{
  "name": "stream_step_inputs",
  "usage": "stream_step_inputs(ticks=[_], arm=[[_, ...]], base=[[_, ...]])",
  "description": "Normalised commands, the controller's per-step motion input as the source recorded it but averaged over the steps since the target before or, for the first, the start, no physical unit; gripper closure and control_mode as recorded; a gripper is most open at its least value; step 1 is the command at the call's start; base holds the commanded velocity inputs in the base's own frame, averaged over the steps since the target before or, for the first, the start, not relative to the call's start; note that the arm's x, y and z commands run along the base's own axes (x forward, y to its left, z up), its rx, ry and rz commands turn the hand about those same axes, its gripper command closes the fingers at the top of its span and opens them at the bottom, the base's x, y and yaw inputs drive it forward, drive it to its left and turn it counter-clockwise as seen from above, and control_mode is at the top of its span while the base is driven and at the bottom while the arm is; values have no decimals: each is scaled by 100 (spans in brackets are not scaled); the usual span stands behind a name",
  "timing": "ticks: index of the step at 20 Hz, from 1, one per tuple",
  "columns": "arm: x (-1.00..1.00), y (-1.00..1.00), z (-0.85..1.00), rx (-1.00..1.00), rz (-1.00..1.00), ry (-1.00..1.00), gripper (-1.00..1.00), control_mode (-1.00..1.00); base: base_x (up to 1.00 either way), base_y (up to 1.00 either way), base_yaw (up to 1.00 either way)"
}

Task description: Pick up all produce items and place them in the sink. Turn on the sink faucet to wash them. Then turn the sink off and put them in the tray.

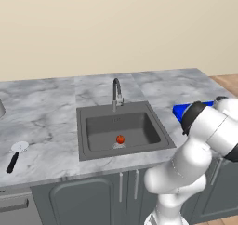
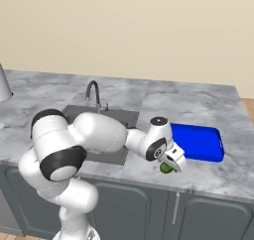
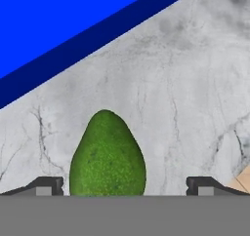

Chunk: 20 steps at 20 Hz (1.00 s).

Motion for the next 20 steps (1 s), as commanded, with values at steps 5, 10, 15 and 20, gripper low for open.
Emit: stream_step_inputs(ticks=[5, 10, 15, 20], arm=[[-11, 19, -4, 0, 0, -1, -100, -100], [0, 16, -1, 0, 0, 0, -100, -100], [0, 0, -1, 0, 0, 0, -100, -100], [0, 0, -4, 0, 0, 0, -100, -100]], base=[[0, 0, 0], [0, 0, 0], [0, 0, 0], [0, 0, 0]])
